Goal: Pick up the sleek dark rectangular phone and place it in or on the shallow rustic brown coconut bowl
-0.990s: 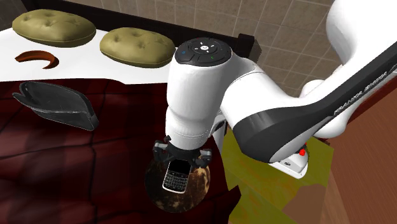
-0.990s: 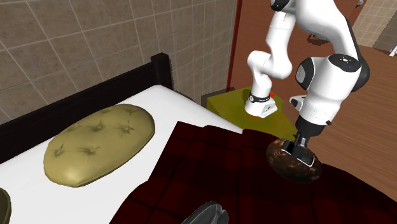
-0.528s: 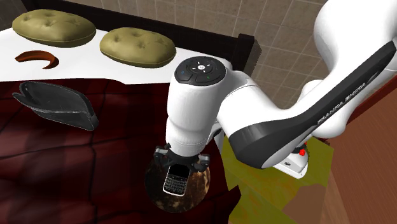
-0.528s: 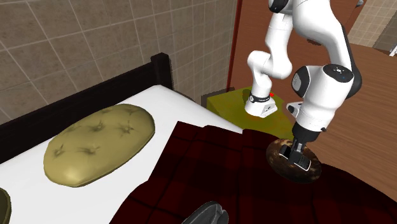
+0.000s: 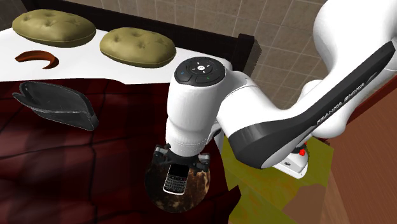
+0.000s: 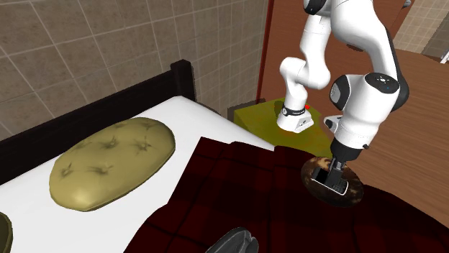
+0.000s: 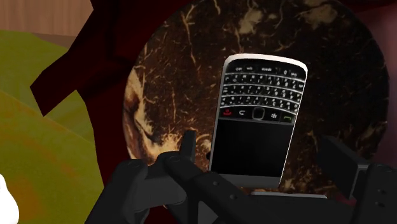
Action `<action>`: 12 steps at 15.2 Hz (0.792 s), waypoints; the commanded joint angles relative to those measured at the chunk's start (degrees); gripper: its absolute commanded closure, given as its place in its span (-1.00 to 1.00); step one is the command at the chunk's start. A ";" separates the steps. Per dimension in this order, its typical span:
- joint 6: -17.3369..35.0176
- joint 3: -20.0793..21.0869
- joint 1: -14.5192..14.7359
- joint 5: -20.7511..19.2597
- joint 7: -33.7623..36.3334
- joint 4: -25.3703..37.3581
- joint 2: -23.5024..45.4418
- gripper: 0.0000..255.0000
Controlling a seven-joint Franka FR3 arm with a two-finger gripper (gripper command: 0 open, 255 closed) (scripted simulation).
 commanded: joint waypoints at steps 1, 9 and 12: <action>0.00 0.00 0.00 0.00 0.00 0.00 0.00 -1.00; -7.54 -1.38 0.33 3.89 -2.93 3.49 -5.18 -1.00; -7.54 -1.38 0.33 3.89 -2.93 3.49 -5.18 -1.00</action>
